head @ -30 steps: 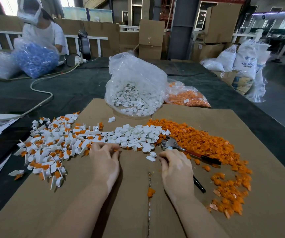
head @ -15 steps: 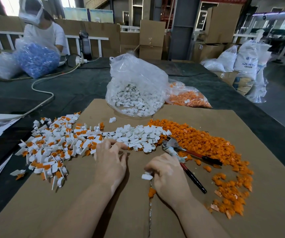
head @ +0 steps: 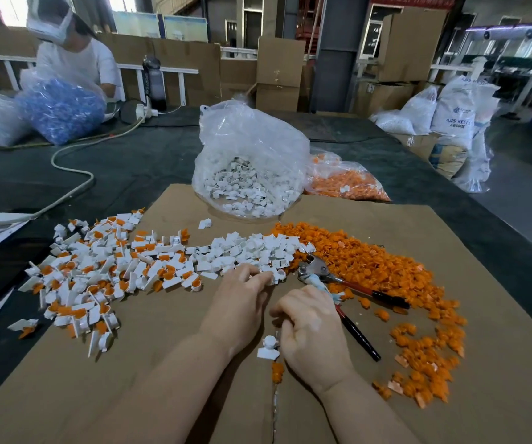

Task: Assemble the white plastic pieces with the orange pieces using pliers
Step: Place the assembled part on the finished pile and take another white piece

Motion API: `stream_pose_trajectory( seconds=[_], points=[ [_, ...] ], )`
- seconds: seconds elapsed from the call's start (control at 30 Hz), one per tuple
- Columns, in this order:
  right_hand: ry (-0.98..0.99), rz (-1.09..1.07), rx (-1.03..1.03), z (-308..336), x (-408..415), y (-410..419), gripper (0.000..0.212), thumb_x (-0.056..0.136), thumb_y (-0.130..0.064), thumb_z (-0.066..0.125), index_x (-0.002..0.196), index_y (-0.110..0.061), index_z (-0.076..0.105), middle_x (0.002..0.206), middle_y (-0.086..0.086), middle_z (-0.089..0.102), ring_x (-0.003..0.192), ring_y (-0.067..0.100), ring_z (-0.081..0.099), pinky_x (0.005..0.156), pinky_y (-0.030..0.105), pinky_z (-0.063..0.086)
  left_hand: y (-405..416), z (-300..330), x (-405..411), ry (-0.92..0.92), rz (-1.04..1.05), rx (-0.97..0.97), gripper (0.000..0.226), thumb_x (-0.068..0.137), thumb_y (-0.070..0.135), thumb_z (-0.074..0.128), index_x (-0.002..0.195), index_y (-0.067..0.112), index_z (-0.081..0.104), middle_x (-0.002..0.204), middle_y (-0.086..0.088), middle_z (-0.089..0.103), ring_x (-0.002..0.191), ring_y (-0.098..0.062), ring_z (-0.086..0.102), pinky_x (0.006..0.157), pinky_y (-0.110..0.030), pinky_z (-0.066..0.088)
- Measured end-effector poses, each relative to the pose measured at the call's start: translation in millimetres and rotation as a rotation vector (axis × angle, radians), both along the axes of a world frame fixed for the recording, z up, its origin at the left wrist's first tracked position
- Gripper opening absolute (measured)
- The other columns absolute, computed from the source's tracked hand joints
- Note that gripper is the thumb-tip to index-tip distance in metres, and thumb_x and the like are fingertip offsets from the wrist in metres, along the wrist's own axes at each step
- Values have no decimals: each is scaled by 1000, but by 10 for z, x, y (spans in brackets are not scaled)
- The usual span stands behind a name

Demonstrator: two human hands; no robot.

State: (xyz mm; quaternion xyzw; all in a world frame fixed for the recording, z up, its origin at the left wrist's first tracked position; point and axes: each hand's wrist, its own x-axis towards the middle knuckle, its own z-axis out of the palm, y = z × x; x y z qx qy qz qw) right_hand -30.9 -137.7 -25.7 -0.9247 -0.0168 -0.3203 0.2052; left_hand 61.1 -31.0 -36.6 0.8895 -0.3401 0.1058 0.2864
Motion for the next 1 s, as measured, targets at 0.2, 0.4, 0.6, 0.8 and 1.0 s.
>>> stream_pose_trajectory(
  seconds=[0.2,0.4,0.6,0.8,1.0],
  points=[
    [-23,-74,6,-21,16,-12,27,61,5,48,67,-14,65,67,-3,60,69,22,55,64,34,45,-69,27,-49,81,-17,-55,15,89,23,60,98,11,62,100,0,50,91,-12,46,69,-15,31],
    [-79,-375,-24,13,-6,-144,21,63,10,66,74,-8,70,72,3,66,71,26,61,67,38,45,-21,31,-99,130,29,-117,15,91,12,55,105,17,58,88,6,55,79,-9,50,64,-14,31],
    [346,-711,-210,145,-56,-409,18,83,-2,55,93,-14,64,94,4,63,90,25,56,78,36,40,-42,15,-101,58,-65,-16,43,97,17,47,137,28,43,115,3,45,103,-11,47,75,-9,29],
    [508,-720,-231,205,-76,-459,9,93,-16,50,99,-20,56,103,-2,57,97,18,52,75,25,41,-26,40,-98,123,-36,-122,23,89,27,60,111,20,57,100,11,45,90,-4,46,72,-8,29],
    [559,-719,-165,260,-114,-509,15,88,-2,49,92,-16,46,103,3,52,96,21,52,66,25,35,-5,42,-97,153,3,-108,5,93,21,54,97,21,58,94,7,59,83,-5,50,72,-13,40]
  ],
)
